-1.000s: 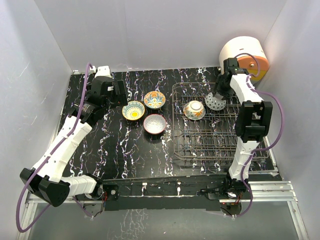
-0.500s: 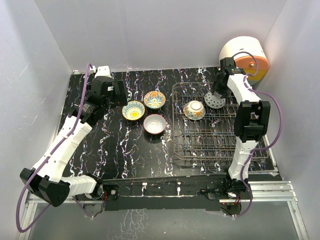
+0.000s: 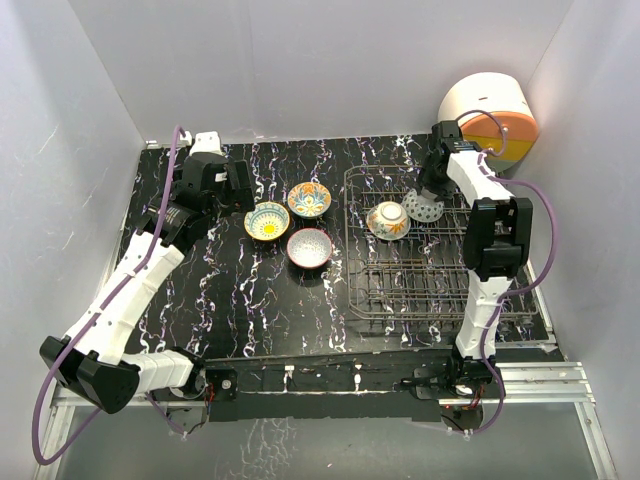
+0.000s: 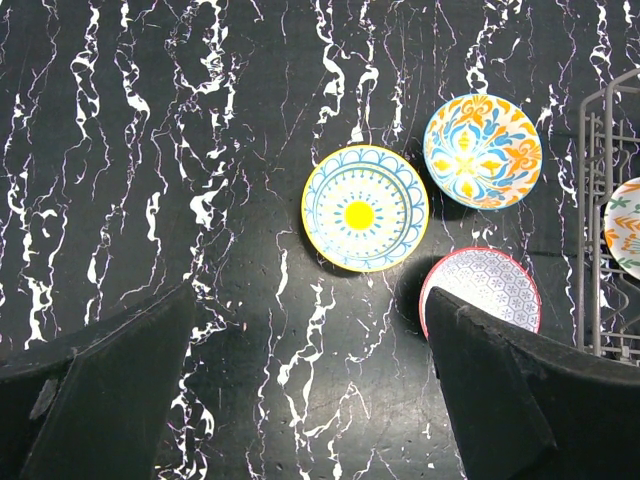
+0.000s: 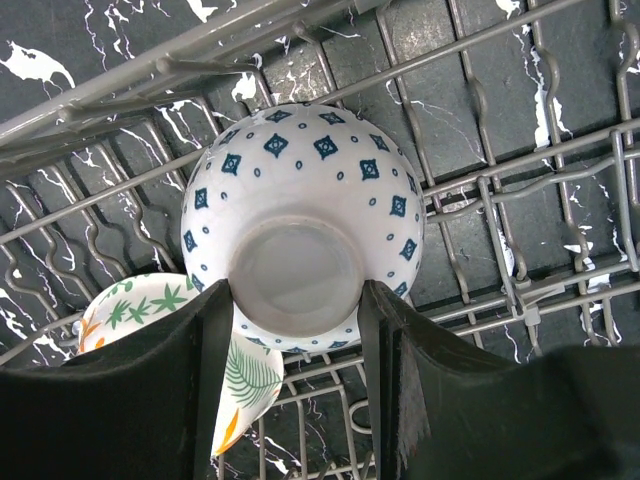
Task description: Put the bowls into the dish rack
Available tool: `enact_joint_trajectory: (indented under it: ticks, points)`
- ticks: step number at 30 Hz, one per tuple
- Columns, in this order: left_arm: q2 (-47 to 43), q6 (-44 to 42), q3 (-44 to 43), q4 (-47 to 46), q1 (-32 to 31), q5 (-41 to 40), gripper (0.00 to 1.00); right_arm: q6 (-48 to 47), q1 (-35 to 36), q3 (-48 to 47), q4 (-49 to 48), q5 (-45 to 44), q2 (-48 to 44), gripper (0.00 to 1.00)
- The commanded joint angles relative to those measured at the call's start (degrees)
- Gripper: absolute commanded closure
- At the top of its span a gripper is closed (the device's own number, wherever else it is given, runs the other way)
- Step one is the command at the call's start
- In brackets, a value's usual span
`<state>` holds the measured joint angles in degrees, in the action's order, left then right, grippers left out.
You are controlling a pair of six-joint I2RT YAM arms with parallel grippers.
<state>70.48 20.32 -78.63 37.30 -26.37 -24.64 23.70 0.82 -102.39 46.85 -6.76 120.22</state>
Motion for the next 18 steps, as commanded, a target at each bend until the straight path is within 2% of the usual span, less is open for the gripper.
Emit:
enact_joint_trajectory:
  ticks: [1, 4, 8, 13, 18]
  points:
    - [-1.13, -0.98, -1.52, -0.43, -0.09, -1.13, 0.03, 1.25, 0.41, -0.42, -2.44, -0.33, -1.09, 0.49]
    - [-0.97, -0.99, -1.61, -0.68, -0.13, -1.00, 0.03, 1.26, 0.50, -0.74, -2.47, -0.78, -2.34, 0.35]
    - [-0.56, -0.82, -2.41, -0.66, -0.07, -0.76, 0.03, 1.25, 0.50, -1.60, -1.83, -0.80, -4.54, 0.28]
    - [-0.27, -0.81, -3.77, -0.38, -0.10, -0.67, 0.03, 0.28, 2.86, -3.60, -1.41, -1.38, -8.50, 0.27]
    - [0.02, 0.00, -6.07, 1.08, -0.03, -1.50, 0.03, -0.93, 12.11, -7.62, 0.40, -1.39, -9.62, 0.27]
